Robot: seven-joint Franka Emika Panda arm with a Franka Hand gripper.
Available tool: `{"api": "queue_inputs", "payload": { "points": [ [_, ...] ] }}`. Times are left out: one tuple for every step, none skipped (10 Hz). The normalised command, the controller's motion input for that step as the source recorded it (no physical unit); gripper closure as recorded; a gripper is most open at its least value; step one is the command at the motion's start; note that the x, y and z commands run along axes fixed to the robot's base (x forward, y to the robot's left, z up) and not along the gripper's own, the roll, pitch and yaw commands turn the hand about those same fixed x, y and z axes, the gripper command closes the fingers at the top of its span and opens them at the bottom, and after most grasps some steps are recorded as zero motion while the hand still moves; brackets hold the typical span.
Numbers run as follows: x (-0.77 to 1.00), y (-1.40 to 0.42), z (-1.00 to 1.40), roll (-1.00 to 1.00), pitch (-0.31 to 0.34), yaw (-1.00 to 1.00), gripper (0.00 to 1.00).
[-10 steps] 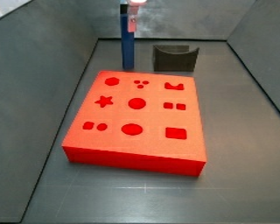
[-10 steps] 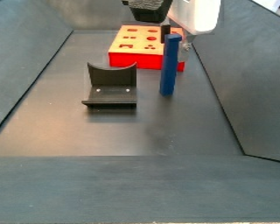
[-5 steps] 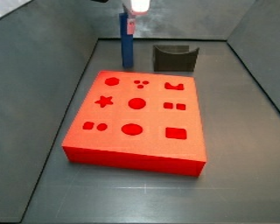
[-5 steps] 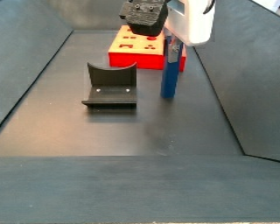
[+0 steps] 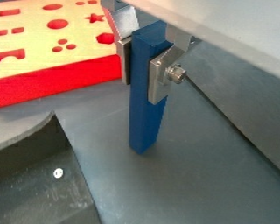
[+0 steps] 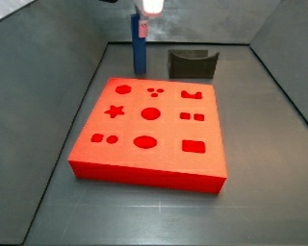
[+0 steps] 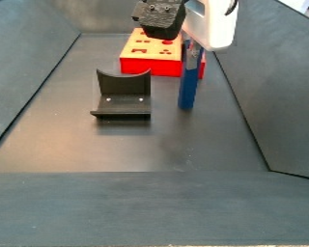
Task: Pick up the rectangle object. Move up. Move to above the board. Insert the rectangle object.
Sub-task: Pick up the rectangle object, then move up.
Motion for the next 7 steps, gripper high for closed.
{"api": "queue_inputs", "payload": {
  "points": [
    [0.00,0.00,0.00,0.00,0.000,0.00,1.00],
    [0.00,0.00,0.00,0.00,0.000,0.00,1.00],
    [0.00,0.00,0.00,0.00,0.000,0.00,1.00],
    [0.00,0.00,0.00,0.00,0.000,0.00,1.00],
    [0.00,0.00,0.00,0.00,0.000,0.00,1.00],
    [0.00,0.00,0.00,0.00,0.000,0.00,1.00],
    [0.00,0.00,0.83,0.00,0.000,0.00,1.00]
  ]
}}
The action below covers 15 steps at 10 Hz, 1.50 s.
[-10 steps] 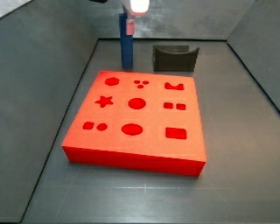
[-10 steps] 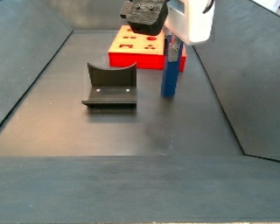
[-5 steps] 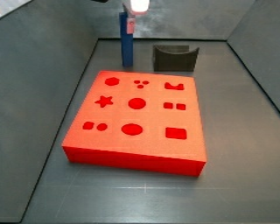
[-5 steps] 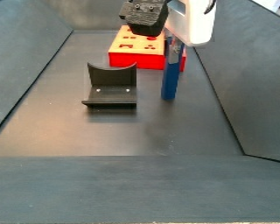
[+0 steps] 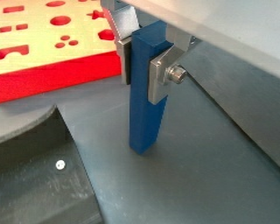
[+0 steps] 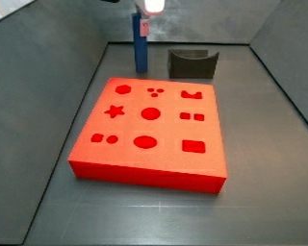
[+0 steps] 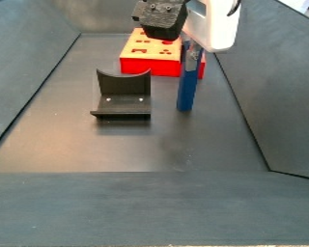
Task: Pick up the rectangle object. Move up. Move to above the board. Insert the rectangle object.
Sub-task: Move up, then move to above the board.
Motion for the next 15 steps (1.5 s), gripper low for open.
{"api": "queue_inputs", "payload": {
  "points": [
    [0.02,-0.06,0.85,0.00,0.019,-0.03,1.00],
    [-0.01,-0.06,0.70,-0.02,0.058,-0.03,1.00],
    [0.00,-0.03,0.50,-0.03,0.062,-0.01,1.00],
    [0.00,-0.02,0.33,-0.05,0.066,0.00,1.00],
    [0.01,-0.02,0.21,-0.05,0.071,0.00,1.00],
    [-0.55,0.61,1.00,-0.13,0.041,-0.19,1.00],
    [-0.55,0.61,1.00,-0.13,0.037,-0.19,1.00],
    [-0.50,0.48,1.00,-0.14,-0.023,-0.15,1.00],
    [-0.46,0.39,1.00,-0.14,-0.031,-0.12,1.00],
    [-0.28,0.22,0.85,-0.14,-0.033,-0.07,1.00],
    [-0.19,0.16,0.74,-0.14,-0.024,-0.06,1.00],
    [-0.07,0.08,0.48,-0.15,0.018,-0.05,1.00],
    [-0.03,0.06,0.29,-0.15,0.037,-0.04,1.00],
    [0.21,-1.00,0.26,0.00,0.043,1.00,1.00],
    [0.22,-1.00,0.24,0.00,0.044,1.00,1.00]
  ]
}}
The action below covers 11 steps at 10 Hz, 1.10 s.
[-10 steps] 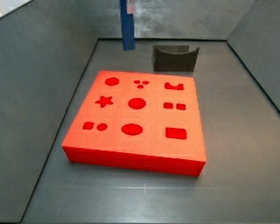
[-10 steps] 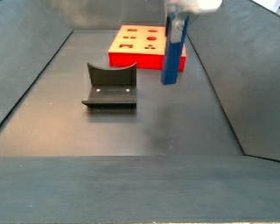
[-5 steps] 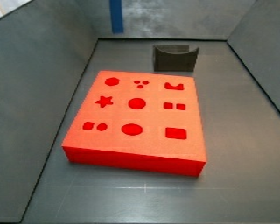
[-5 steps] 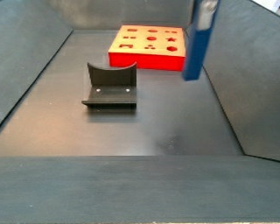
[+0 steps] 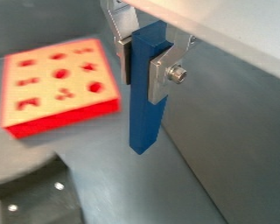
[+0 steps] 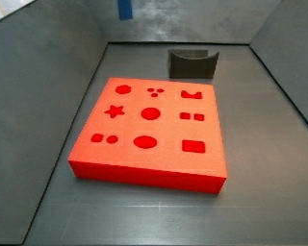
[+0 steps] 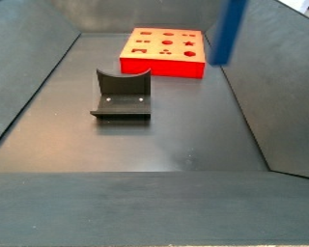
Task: Pick up the rectangle object. Move up. Move to above the board. Insert the rectangle object.
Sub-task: Move to above the board.
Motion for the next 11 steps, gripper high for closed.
{"api": "queue_inputs", "payload": {
  "points": [
    [0.22,-1.00,0.25,0.02,0.052,1.00,1.00],
    [0.22,-1.00,0.25,0.01,0.050,1.00,1.00],
    [0.22,-1.00,0.25,0.01,0.052,1.00,1.00],
    [0.22,-1.00,0.26,0.01,0.056,1.00,1.00],
    [0.23,-1.00,0.26,0.01,0.061,1.00,1.00],
    [0.24,-1.00,0.26,0.01,0.070,1.00,1.00],
    [0.24,-1.00,0.26,0.01,0.074,1.00,1.00],
    [0.26,-1.00,0.26,0.01,0.093,1.00,1.00],
    [0.27,-1.00,0.26,0.01,0.106,1.00,1.00],
    [0.29,-1.00,0.26,0.02,0.123,1.00,1.00],
    [0.33,-1.00,0.26,0.03,0.146,1.00,1.00]
  ]
}}
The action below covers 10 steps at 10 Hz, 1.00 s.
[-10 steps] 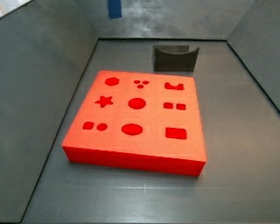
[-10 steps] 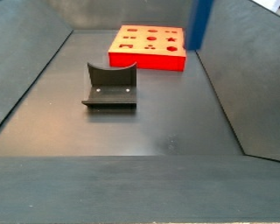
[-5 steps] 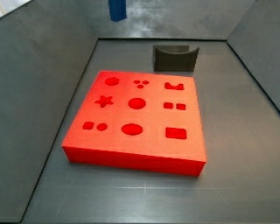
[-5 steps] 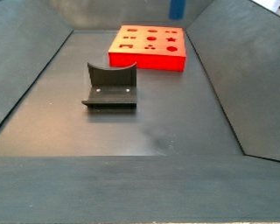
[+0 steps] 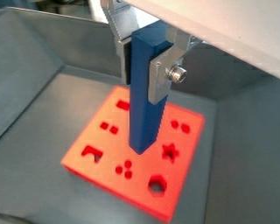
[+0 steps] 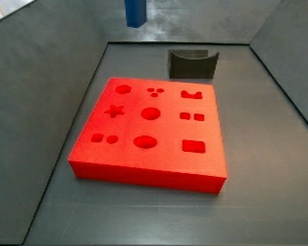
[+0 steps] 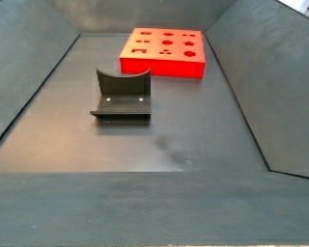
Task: Pick up the rectangle object. Move up. Move to above the board. Insert the rectangle object.
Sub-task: Move to above the board, then insert the rectangle object.
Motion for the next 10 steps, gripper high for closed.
{"api": "queue_inputs", "payload": {
  "points": [
    [0.27,-0.75,0.19,0.04,0.169,1.00,1.00],
    [0.21,-0.47,0.12,0.07,0.199,1.00,1.00],
    [0.13,-0.21,0.05,0.09,0.206,0.86,1.00],
    [0.11,-0.15,0.04,0.10,0.174,0.69,1.00],
    [0.08,-0.09,0.03,0.12,0.114,0.32,1.00],
    [0.07,-0.07,0.02,0.12,0.103,0.21,1.00],
    [0.00,-0.05,-0.06,0.00,0.000,-0.04,1.00],
    [0.00,-0.03,-0.08,0.00,0.000,-0.02,1.00],
    [0.00,-0.01,-0.07,-0.04,0.000,-0.01,1.00],
    [0.00,0.00,-0.02,-0.05,0.000,0.00,1.00]
  ]
}}
